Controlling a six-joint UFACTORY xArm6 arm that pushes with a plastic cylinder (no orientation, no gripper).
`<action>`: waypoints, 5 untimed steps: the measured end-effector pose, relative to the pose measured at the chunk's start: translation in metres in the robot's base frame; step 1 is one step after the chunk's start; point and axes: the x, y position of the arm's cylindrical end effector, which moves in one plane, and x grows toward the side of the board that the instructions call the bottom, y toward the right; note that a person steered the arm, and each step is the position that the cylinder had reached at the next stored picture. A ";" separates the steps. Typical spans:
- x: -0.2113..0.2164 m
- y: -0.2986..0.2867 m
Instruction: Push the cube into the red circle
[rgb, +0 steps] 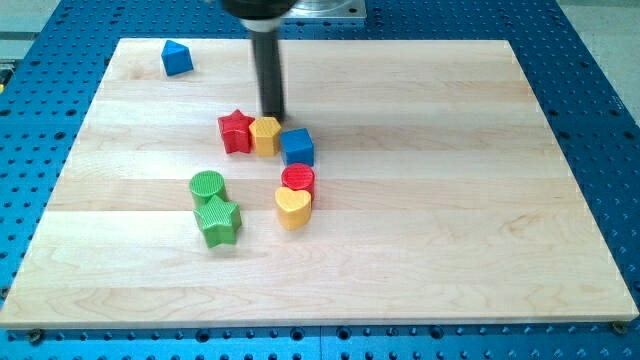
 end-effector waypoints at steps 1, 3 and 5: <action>0.045 0.029; 0.084 0.002; 0.015 -0.014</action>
